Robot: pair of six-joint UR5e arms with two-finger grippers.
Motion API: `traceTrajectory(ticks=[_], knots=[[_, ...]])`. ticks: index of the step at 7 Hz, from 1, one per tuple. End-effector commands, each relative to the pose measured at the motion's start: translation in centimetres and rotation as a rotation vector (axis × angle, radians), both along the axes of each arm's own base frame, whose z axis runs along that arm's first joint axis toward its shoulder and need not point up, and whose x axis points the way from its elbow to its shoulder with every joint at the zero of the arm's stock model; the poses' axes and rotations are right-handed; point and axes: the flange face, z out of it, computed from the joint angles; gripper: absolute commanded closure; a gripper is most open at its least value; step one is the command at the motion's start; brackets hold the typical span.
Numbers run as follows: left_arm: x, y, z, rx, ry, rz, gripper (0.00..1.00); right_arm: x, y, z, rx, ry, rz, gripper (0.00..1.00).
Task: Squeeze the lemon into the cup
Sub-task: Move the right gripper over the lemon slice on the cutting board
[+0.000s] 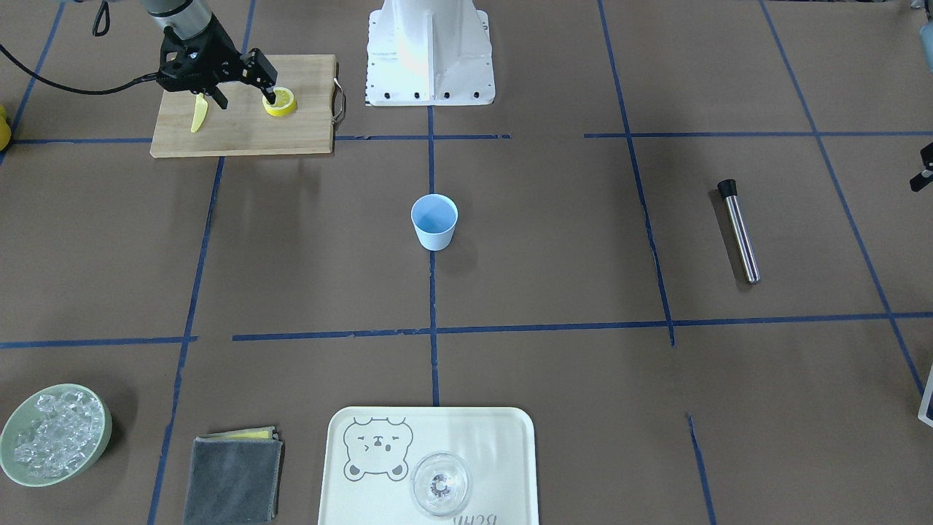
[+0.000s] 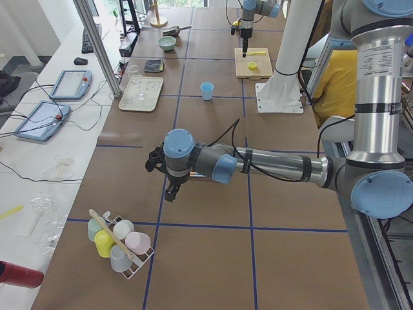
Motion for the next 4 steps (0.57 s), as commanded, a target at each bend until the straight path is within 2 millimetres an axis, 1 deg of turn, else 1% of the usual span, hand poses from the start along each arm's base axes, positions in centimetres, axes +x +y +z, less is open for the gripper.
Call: traceTrajectory(ticks=[1,2,3,4], knots=[[0.0,0.0,-0.1,0.004,-0.004,-0.002,0.00,-2.2,4.4,0.5,-0.002,0.021,-0.011,0.00],[0.0,0.0,-0.1,0.005,-0.005,-0.001,0.00,-2.3,4.5,0.5,0.005,0.023,-0.002,0.00],[-0.1,0.1,-0.3,0.005,0.001,-0.001,0.00,-2.8,4.7,1.0,0.007,0.062,-0.006,0.00],[-0.1,0.1,-0.3,0.006,0.002,-0.001,0.00,-3.2,4.8,0.9,0.007,0.070,-0.012,0.00]])
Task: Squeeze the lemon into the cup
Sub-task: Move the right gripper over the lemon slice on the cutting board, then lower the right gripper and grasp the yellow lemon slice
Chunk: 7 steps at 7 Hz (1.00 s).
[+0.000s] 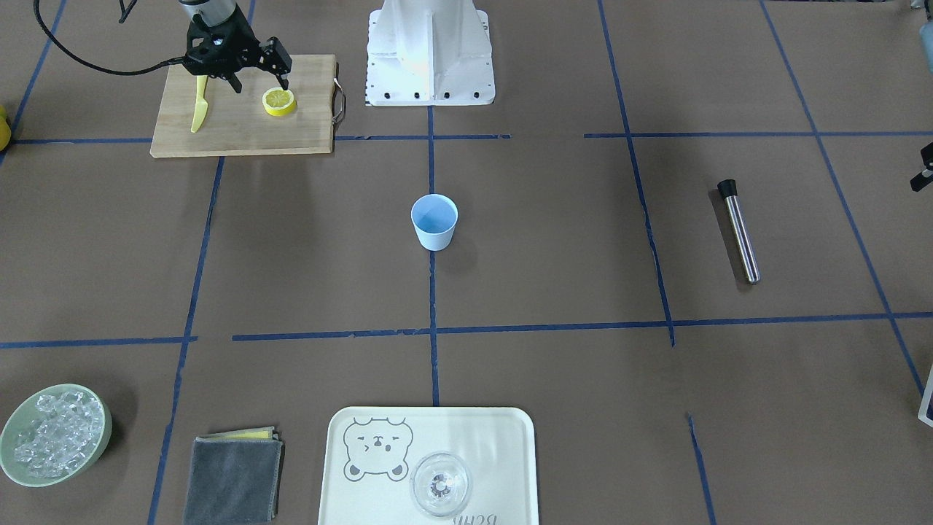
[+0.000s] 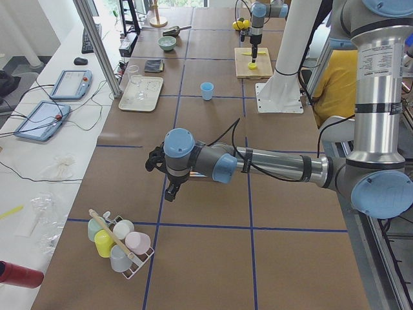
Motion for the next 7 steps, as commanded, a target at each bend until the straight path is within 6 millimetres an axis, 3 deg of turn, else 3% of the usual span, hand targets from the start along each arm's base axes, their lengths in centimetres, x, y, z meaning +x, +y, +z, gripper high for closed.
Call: traceTrajectory(ticks=[1,3,7], knots=[[0.0,0.0,-0.1,0.001,0.002,0.000,0.00,-1.0,0.2,-0.6,0.000,0.003,0.001,0.00],[-0.1,0.1,0.0,-0.001,0.001,-0.001,0.00,-2.1,0.3,-0.5,-0.006,0.001,0.003,0.00],[-0.1,0.2,0.0,0.002,0.001,0.001,0.00,-2.2,0.1,0.1,-0.004,0.013,0.010,0.00]])
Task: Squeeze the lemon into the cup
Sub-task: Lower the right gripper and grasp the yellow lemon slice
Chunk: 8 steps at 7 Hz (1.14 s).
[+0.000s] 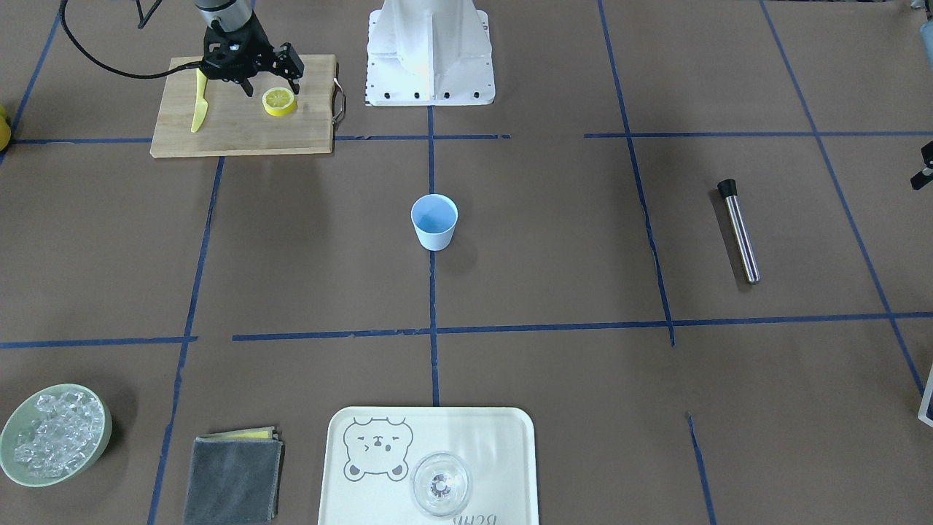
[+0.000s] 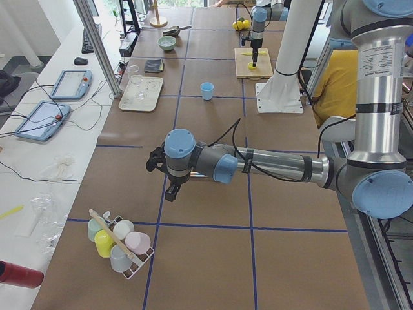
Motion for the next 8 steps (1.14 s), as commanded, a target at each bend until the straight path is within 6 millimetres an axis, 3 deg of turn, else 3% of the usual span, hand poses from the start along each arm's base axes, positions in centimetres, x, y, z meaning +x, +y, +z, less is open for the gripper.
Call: traceTrajectory(ticks=[1,3,5,8], knots=[[-0.2,0.0,-0.2,0.004,0.000,-0.003,0.00,0.0,-0.3,0.1,0.000,0.001,0.007,0.00],[-0.2,0.1,-0.1,0.003,0.000,-0.002,0.00,-0.7,-0.3,0.2,-0.001,0.001,0.007,0.00],[-0.2,0.1,0.0,0.002,0.000,-0.002,0.00,-2.8,-1.0,-1.6,-0.003,0.021,0.020,0.01],[-0.2,0.5,0.3,-0.005,-0.001,-0.001,0.00,-2.1,-1.6,-0.9,-0.004,0.046,0.034,0.04]])
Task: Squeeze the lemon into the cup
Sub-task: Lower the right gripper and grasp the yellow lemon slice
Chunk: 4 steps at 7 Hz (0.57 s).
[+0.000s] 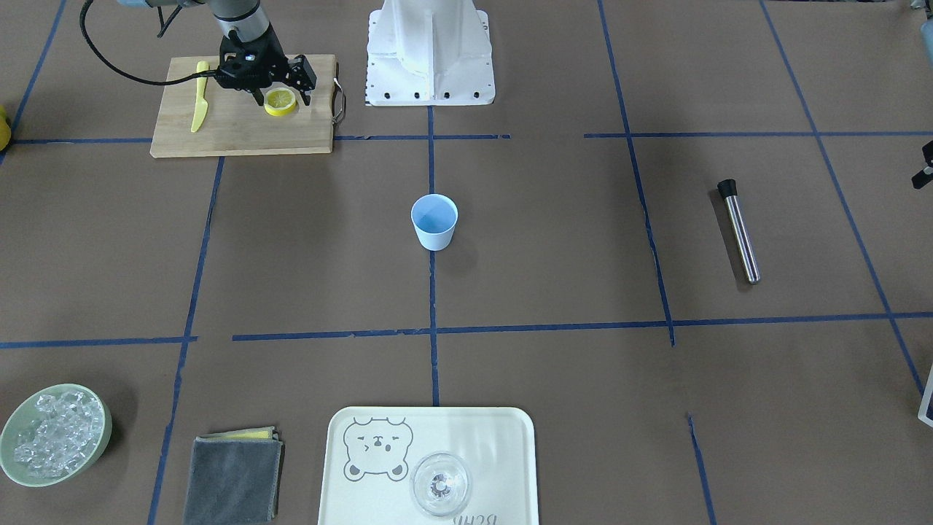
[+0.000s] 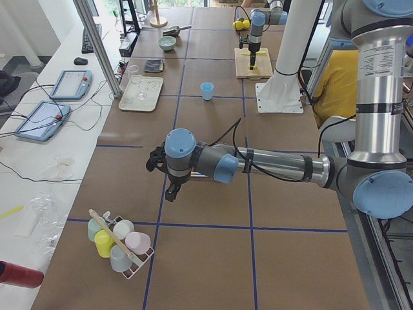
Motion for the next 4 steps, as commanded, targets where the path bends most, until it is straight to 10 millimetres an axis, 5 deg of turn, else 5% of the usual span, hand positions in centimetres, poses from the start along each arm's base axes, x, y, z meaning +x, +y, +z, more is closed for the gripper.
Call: traceTrajectory(ticks=[1,4], knots=[[-0.03,0.34,0.32,-0.005,-0.001,0.001,0.00,0.32,-0.13,0.57,0.000,0.017,0.004,0.04],[-0.03,0.34,0.17,-0.002,-0.001,0.001,0.00,0.37,-0.08,0.71,0.001,0.020,0.004,0.26]])
